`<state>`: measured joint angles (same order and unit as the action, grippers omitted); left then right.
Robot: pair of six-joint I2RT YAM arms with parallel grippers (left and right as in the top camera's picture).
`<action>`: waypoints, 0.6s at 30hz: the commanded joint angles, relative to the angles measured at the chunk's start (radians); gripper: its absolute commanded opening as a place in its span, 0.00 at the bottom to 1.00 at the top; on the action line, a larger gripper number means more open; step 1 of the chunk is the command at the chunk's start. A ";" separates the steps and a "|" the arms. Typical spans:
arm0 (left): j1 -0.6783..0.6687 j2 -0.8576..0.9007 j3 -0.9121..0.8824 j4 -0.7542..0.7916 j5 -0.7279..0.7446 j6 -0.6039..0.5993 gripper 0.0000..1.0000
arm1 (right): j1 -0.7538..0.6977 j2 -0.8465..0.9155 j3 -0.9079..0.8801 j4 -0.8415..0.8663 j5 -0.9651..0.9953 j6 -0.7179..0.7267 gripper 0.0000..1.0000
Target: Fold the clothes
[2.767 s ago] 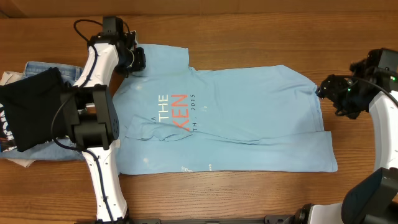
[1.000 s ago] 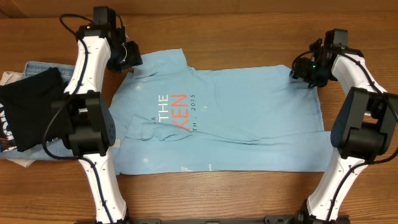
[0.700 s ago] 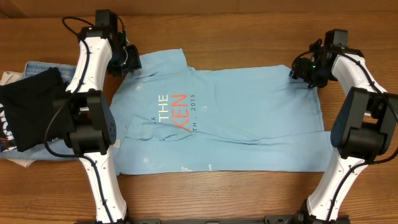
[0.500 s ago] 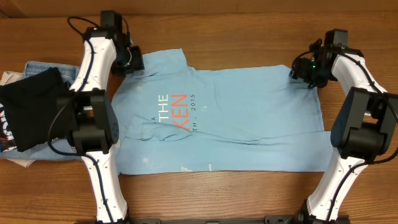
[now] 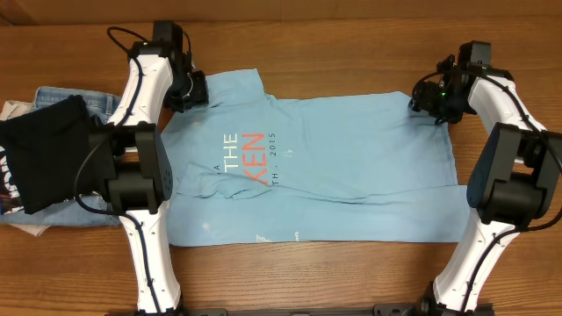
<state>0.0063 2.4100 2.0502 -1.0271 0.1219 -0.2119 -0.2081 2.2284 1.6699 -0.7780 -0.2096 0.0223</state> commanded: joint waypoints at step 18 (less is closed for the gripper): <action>-0.002 0.011 0.010 0.010 -0.032 -0.012 0.04 | -0.003 0.005 0.021 0.022 0.033 0.047 0.04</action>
<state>0.0063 2.4100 2.0502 -1.0206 0.0921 -0.2188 -0.2085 2.2284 1.6699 -0.7700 -0.2047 0.0338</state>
